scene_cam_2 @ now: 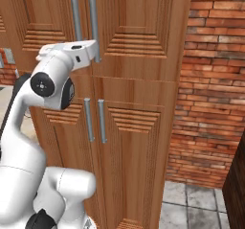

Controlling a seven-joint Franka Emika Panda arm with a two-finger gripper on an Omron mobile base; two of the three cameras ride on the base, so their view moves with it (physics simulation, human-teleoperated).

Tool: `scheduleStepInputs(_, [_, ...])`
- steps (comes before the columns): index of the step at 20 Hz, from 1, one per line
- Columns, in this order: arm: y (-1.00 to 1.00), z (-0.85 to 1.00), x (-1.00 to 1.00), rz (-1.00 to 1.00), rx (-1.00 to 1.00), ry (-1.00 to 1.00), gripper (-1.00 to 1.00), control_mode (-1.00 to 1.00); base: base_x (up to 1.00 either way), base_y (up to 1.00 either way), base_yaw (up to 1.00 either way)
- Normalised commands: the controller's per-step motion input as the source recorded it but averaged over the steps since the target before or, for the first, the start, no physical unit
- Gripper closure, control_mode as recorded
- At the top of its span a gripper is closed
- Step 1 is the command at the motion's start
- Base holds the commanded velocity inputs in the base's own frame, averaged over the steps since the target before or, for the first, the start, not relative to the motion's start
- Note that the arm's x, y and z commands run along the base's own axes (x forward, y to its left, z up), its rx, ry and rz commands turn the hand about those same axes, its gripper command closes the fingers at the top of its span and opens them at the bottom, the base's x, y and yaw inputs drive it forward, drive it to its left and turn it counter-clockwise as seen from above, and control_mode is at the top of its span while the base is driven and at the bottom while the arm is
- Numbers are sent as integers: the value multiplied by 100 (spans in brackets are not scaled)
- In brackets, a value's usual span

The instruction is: The dining table condiment station is running low on shaker. Refill the condiment station by opening the cabinet and taking the shaker from the cabinet and placing it on the dining table.

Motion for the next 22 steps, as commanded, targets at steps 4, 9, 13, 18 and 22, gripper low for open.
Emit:
scheduleStepInputs(4, [0, 0, 26, 2, 0, 0, -100, -100, 0, 0, 0])
scheduleStepInputs(9, [0, 0, 29, 0, 0, 0, -100, -100, 0, 0, 0])
scheduleStepInputs(13, [0, 0, 38, 0, 0, 0, -100, -100, 0, 0, 0])
scheduleStepInputs(18, [0, 0, 43, 0, 0, 0, -100, -100, 0, 0, 0])
scheduleStepInputs(22, [5, 0, 40, 0, 0, 0, 100, -100, 0, 0, 0])
